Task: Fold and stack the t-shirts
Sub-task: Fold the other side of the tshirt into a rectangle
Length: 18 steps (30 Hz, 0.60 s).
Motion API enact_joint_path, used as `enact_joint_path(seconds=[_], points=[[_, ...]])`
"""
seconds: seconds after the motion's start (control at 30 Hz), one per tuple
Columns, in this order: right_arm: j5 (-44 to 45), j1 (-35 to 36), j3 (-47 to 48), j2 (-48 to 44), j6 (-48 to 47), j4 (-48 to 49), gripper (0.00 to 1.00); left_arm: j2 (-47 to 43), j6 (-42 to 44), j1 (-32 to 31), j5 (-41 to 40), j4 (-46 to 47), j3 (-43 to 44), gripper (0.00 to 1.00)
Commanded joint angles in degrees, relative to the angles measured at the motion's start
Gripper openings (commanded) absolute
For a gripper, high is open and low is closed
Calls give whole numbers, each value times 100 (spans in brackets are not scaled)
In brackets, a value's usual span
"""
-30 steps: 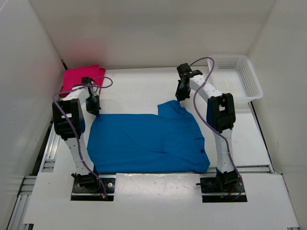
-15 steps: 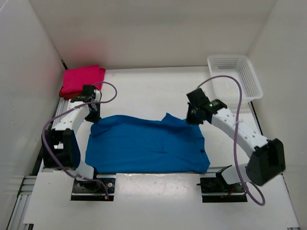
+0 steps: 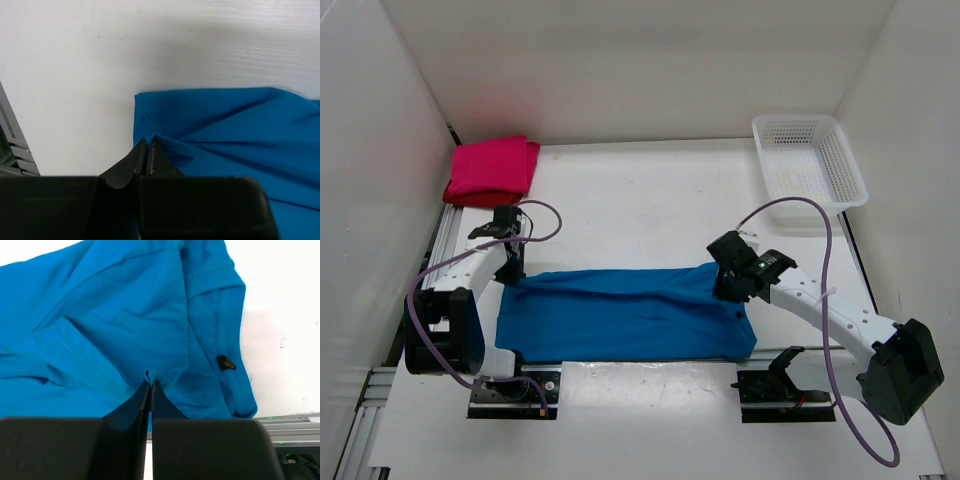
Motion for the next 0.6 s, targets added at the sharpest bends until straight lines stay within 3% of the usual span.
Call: enact_joint_path(seconds=[0.0, 0.3, 0.57], points=[[291, 53, -65, -39, 272, 18, 1, -268, -1, -28, -321, 130, -13, 10], [344, 159, -187, -276, 272, -88, 1, -813, -1, -695, -427, 130, -468, 13], [177, 211, -530, -109, 378, 131, 1, -761, -1, -757, -655, 130, -909, 16]])
